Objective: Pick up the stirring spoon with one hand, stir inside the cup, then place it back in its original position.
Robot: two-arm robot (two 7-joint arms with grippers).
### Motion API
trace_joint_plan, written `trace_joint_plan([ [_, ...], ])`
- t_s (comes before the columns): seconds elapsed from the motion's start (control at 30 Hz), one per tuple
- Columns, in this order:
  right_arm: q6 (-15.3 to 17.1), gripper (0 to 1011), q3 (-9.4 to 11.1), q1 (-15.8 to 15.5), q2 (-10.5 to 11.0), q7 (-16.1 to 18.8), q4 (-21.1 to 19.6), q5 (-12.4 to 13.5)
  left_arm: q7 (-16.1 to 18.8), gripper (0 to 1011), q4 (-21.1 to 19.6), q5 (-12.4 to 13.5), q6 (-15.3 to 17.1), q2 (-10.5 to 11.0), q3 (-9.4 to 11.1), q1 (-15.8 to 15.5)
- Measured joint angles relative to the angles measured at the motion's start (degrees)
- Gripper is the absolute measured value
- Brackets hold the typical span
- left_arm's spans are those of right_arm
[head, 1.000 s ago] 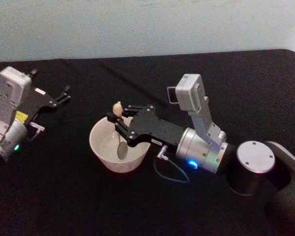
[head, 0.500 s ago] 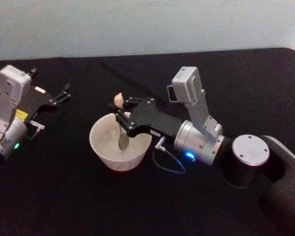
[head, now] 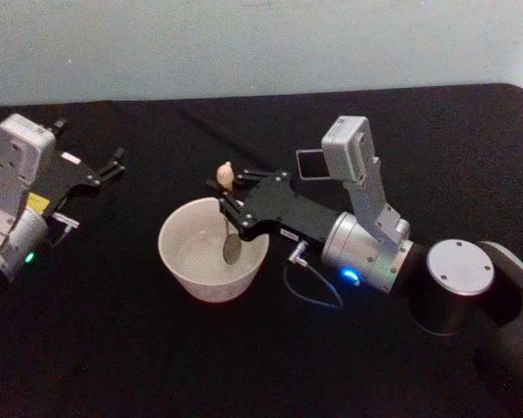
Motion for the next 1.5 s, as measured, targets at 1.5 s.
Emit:
trace_joint_plan([
  [1.5,-0.80,159,-1.36,2.17,-2.06,-0.13,2.33,-0.68,0.00,1001,0.00,0.00,0.00,0.00,0.00,0.00],
])
